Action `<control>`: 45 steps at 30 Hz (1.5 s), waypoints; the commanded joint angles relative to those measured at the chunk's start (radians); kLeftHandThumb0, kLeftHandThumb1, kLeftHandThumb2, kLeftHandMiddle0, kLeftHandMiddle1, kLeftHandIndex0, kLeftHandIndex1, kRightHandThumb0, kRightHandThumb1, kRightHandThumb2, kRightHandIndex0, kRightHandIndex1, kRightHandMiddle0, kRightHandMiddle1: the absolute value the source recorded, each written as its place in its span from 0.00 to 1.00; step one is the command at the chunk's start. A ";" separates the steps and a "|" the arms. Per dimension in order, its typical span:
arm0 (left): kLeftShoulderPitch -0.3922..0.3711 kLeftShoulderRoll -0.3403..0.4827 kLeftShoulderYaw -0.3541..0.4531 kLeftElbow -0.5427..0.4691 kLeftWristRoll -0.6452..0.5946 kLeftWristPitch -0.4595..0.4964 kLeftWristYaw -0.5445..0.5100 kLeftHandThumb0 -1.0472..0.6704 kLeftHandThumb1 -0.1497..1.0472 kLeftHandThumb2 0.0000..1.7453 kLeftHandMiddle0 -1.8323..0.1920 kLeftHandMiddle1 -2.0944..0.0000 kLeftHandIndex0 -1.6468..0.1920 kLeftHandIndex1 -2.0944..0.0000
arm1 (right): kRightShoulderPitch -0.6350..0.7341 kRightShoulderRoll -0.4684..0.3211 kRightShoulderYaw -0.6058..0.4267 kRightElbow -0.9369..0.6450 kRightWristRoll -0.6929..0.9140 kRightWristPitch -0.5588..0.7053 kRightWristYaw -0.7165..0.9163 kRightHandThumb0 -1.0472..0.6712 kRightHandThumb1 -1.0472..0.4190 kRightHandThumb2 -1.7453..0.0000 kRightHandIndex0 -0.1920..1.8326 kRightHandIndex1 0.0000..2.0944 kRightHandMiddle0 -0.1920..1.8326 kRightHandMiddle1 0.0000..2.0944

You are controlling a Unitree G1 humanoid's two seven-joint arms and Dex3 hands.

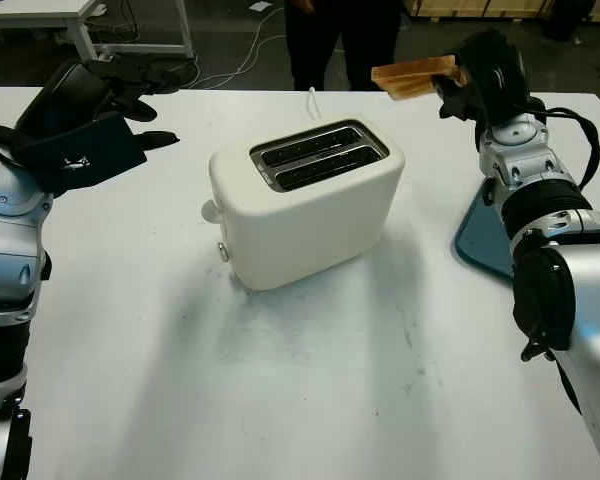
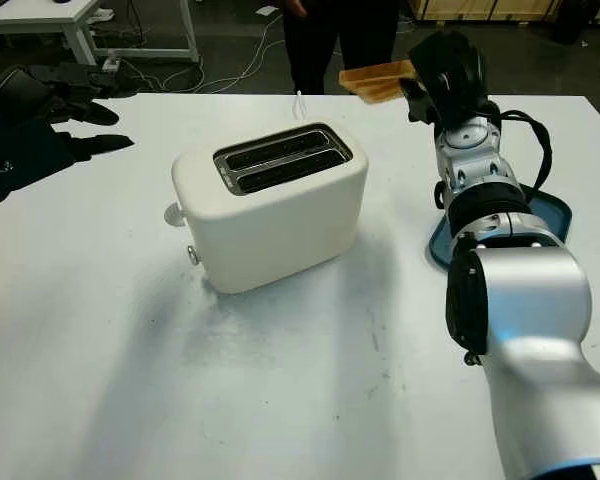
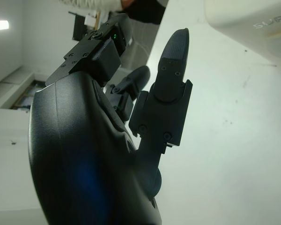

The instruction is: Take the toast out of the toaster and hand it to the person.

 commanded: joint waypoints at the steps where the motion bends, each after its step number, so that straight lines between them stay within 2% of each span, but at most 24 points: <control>1: 0.000 0.000 -0.003 -0.001 0.000 -0.003 -0.003 0.39 0.86 0.00 0.65 0.72 0.53 0.99 | 0.017 0.011 -0.033 -0.003 0.039 0.007 0.016 0.54 0.09 0.77 0.42 0.83 0.20 0.83; 6: 0.002 -0.001 0.000 0.002 -0.004 -0.011 -0.003 0.39 0.86 0.00 0.65 0.71 0.53 0.99 | 0.016 0.017 -0.060 -0.003 0.064 0.022 0.024 0.54 0.09 0.78 0.43 0.83 0.20 0.83; 10: 0.002 -0.001 -0.001 -0.001 -0.005 -0.004 -0.005 0.40 0.86 0.00 0.66 0.72 0.54 0.99 | 0.018 0.016 -0.055 -0.003 0.059 0.026 0.035 0.52 0.09 0.75 0.43 0.83 0.19 0.82; 11: 0.001 0.000 -0.001 -0.001 -0.004 -0.003 -0.005 0.40 0.86 0.00 0.66 0.71 0.53 0.99 | 0.020 0.015 -0.048 -0.003 0.052 0.021 0.034 0.52 0.09 0.76 0.43 0.83 0.20 0.78; 16: 0.002 0.003 -0.002 -0.002 -0.001 -0.003 -0.006 0.39 0.86 0.00 0.66 0.71 0.53 0.99 | 0.023 0.017 -0.041 -0.004 0.051 0.013 0.033 0.53 0.09 0.75 0.45 0.83 0.22 0.83; 25: 0.002 0.001 -0.001 -0.003 -0.002 0.000 -0.005 0.40 0.86 0.00 0.65 0.71 0.53 0.99 | 0.028 0.018 -0.034 -0.002 0.050 0.007 0.027 0.53 0.09 0.76 0.41 0.83 0.16 0.81; 26: 0.002 0.002 -0.002 -0.003 -0.001 0.000 -0.006 0.40 0.86 0.00 0.66 0.71 0.53 0.99 | 0.029 0.017 -0.028 -0.001 0.044 0.008 0.025 0.53 0.09 0.76 0.42 0.83 0.17 0.79; 30: 0.004 0.004 0.000 0.000 -0.003 -0.012 -0.005 0.40 0.86 0.00 0.66 0.71 0.53 0.99 | 0.027 0.018 -0.017 -0.001 0.039 0.009 0.022 0.54 0.09 0.76 0.42 0.83 0.19 0.82; 32: 0.004 0.006 -0.001 -0.002 -0.002 -0.006 -0.009 0.40 0.86 0.00 0.66 0.71 0.53 0.99 | 0.030 0.017 -0.014 -0.001 0.036 0.004 0.031 0.54 0.09 0.76 0.42 0.83 0.19 0.76; 35: 0.004 0.004 0.000 -0.002 -0.003 -0.005 -0.008 0.40 0.86 0.00 0.66 0.71 0.53 0.99 | 0.029 0.014 -0.004 0.001 0.025 0.008 0.036 0.55 0.09 0.76 0.43 0.83 0.18 0.80; 37: 0.005 0.002 0.001 -0.001 -0.005 -0.009 -0.006 0.39 0.86 0.00 0.66 0.71 0.53 0.99 | 0.028 0.014 0.001 0.002 0.022 0.015 0.037 0.54 0.09 0.77 0.43 0.83 0.17 0.77; 40: 0.005 0.001 0.001 0.002 -0.005 -0.014 -0.004 0.39 0.86 0.00 0.66 0.71 0.53 0.99 | 0.027 0.014 0.000 0.003 0.025 0.023 0.043 0.54 0.09 0.77 0.43 0.83 0.16 0.82; 45: 0.004 0.002 -0.001 0.004 -0.003 -0.014 -0.003 0.39 0.86 0.00 0.66 0.70 0.53 0.99 | 0.032 0.016 -0.013 0.002 0.031 0.014 0.057 0.55 0.09 0.77 0.46 0.83 0.15 0.83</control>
